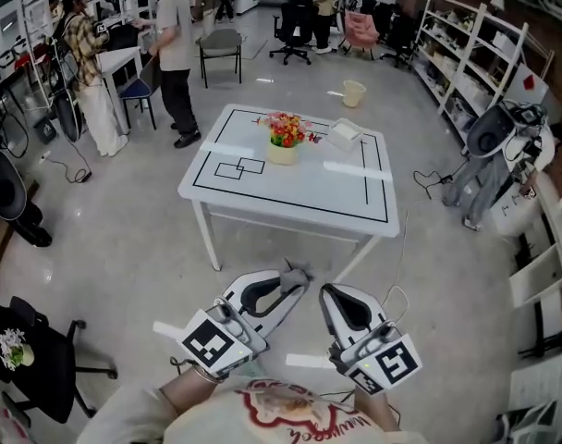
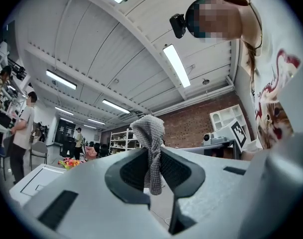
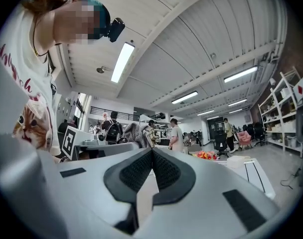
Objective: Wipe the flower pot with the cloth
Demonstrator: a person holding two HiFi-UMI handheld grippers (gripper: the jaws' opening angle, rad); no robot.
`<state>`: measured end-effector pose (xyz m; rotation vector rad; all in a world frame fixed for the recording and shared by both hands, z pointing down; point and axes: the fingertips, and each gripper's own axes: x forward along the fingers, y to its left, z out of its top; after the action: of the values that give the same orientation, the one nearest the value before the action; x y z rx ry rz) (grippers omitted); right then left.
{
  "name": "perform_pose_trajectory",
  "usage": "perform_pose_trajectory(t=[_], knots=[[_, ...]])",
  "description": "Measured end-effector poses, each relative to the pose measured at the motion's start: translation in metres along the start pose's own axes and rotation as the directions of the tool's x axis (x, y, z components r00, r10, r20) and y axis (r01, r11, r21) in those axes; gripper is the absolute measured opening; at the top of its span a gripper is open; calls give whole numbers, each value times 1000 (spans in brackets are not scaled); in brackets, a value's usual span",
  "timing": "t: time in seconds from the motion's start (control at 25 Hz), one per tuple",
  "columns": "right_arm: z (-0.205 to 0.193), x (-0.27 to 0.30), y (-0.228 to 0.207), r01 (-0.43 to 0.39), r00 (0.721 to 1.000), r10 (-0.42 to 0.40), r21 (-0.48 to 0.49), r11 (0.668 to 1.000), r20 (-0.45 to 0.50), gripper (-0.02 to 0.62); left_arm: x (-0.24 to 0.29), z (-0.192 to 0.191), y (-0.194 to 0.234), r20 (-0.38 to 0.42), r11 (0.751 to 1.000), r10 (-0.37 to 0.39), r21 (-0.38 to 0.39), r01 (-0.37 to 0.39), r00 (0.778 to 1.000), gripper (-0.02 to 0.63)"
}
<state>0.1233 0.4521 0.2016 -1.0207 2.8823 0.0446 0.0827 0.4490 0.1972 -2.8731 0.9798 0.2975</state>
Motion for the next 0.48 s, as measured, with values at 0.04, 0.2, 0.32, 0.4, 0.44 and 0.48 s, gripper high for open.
perform_pose_trajectory(t=[0.04,0.2,0.32,0.4,0.44,0.48], knots=[[0,-15,8,0,1000,0,2,1000,0,0,-3,1,-16,5,1000,4,4,-4,1000,55],[-1,-66,38,-13,1000,13,10,1000,-15,0,-21,0,-71,-3,999,39,-20,-39,999,55],[4,-88,57,-18,1000,18,-2,1000,-14,0,-36,7,-99,1,998,57,-18,-57,998,55],[9,-95,66,-21,1000,21,-2,1000,-4,0,-43,13,-110,-2,998,63,-7,-63,998,55],[11,-98,69,-22,1000,22,-1,1000,2,0,-46,16,-114,-3,998,63,-1,-63,998,55],[14,-100,73,-22,1000,22,-1,1000,8,0,-48,20,-116,1,998,62,5,-62,998,55]])
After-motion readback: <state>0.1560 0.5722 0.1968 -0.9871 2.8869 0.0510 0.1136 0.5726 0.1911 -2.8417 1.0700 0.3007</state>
